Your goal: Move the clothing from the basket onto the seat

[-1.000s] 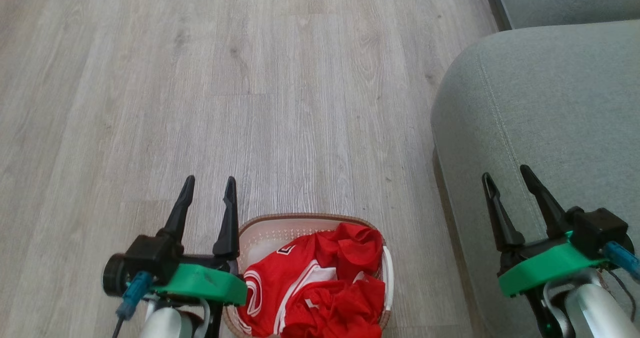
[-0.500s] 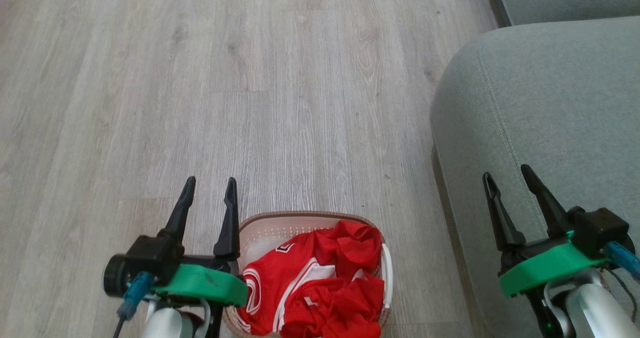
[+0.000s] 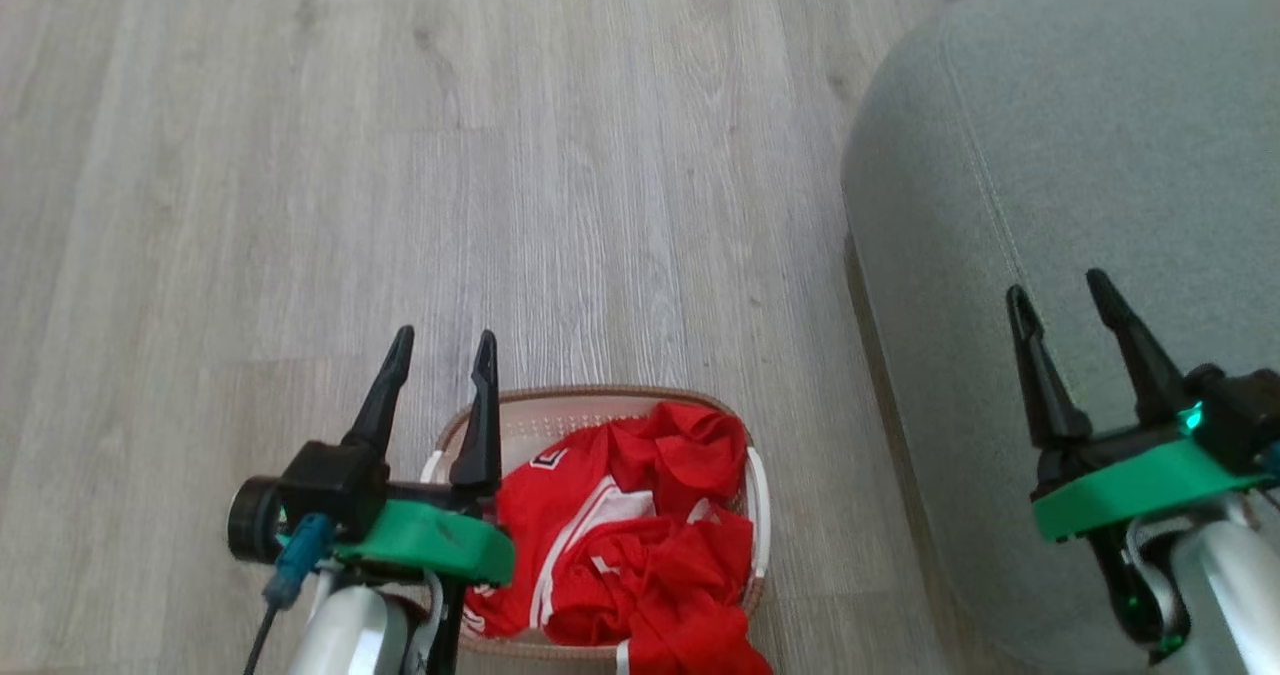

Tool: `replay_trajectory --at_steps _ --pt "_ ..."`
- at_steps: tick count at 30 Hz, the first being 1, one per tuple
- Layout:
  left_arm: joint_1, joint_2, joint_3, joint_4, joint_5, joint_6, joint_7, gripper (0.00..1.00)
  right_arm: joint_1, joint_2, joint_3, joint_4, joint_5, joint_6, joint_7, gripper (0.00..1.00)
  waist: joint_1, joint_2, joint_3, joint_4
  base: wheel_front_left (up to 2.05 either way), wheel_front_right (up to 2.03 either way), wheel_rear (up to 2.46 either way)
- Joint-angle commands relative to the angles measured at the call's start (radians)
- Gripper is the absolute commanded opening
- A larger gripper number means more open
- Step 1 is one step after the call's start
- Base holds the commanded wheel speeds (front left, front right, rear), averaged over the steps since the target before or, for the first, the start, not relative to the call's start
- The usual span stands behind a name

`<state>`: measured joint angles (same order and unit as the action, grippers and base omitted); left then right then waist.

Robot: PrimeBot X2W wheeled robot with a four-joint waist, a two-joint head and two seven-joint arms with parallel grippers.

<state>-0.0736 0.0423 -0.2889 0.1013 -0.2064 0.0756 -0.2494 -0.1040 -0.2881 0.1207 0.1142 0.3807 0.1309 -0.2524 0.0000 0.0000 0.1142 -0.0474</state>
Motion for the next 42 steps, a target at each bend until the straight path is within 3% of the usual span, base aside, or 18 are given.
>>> replay_trajectory --at_steps 1,18,33,42 --pt "-0.052 0.008 0.017 -0.022 0.002 0.013 -0.012 1.00 -0.042 -0.026 0.009 -0.039 0.008 0.000 -0.009 1.00 0.0000 0.0000 0.027 -0.014 0.00 0.00 0.00" --pt "-0.208 0.008 -0.094 0.199 -0.071 0.057 -0.012 1.00 -0.126 -0.076 -0.032 -0.139 0.054 0.000 -0.009 1.00 0.0000 0.0000 0.214 -0.067 0.00 0.00 0.00" --pt "-0.430 0.008 -0.171 0.530 -0.161 0.080 -0.012 1.00 -0.238 -0.127 -0.066 -0.245 0.093 0.000 -0.009 1.00 0.0000 0.0000 0.437 -0.110 0.00 0.00 0.00" --pt "-0.563 0.008 -0.217 0.744 -0.272 0.088 -0.012 1.00 -0.292 -0.137 -0.093 -0.327 0.122 0.000 -0.009 1.00 0.0000 0.0000 0.569 -0.131 0.00 0.00 0.00"
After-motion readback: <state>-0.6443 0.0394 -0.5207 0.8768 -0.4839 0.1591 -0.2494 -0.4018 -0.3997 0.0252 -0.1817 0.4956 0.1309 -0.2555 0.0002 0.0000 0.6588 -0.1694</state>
